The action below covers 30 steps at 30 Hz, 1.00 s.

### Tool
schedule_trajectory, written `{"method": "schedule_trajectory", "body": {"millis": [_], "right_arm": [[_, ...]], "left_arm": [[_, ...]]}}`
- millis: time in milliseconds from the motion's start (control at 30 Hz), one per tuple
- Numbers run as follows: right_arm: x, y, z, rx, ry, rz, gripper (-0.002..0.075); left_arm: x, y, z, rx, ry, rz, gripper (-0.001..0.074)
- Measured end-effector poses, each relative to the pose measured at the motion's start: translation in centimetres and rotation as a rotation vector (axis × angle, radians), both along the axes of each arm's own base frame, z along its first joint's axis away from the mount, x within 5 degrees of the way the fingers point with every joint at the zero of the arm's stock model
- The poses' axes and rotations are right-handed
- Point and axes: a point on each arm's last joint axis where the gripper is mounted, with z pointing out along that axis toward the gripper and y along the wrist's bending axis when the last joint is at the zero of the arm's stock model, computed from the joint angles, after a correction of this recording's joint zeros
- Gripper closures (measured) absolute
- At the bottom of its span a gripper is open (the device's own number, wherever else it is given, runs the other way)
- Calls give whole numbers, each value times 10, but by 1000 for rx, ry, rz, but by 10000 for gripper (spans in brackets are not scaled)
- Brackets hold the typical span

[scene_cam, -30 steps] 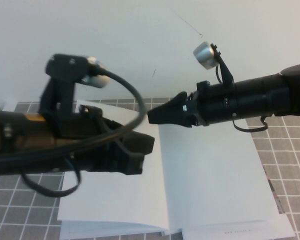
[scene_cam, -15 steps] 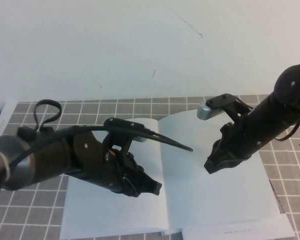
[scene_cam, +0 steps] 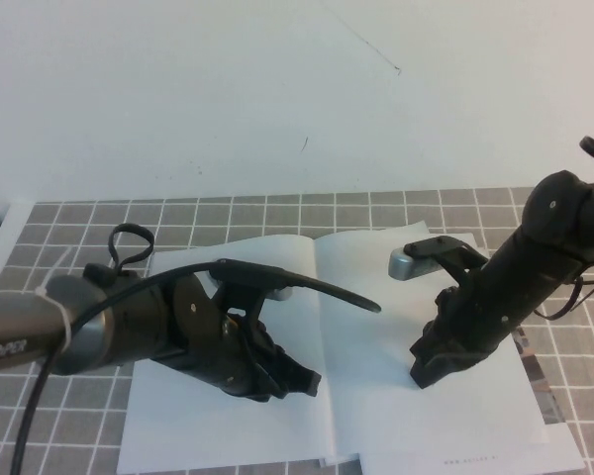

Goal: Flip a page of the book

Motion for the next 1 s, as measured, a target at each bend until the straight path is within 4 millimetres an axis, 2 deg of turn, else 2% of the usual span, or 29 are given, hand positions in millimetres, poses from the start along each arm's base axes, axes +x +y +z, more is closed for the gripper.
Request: {"method": "schedule_trajectory", "body": {"millis": [67,133,267,367,500,600,700,833,900,1000], "right_arm": [[0,0,9,7,-22,1,727],[-2,-1,25,16,-65,5,727],[-8,-6,79,26,-215,38,727],[-22,-16,126,12,-346,64,727],[-54,-36,190,-29,-527,33,727],[-81,-52,230,-51,-650,-12,727],[-116,-72,258,-80,-758,-59,727],[-157,-94,268,-125,-823,-115,727],[-183,-108,260,-158,-831,-154,727],[-216,-123,244,-171,-845,-199,727]], "left_arm": [[-1,0,8,-11,-18,-1,738],[-3,2,25,-32,-62,-3,738],[-20,9,78,-58,-167,-90,738],[-40,18,118,-38,-226,-183,738],[-71,40,166,-5,-341,-205,738],[-96,63,194,49,-419,-164,738],[-121,87,215,100,-480,-98,738],[-154,116,236,128,-541,-2,738],[-170,125,244,80,-574,42,738],[-188,135,238,33,-601,81,738]]}}
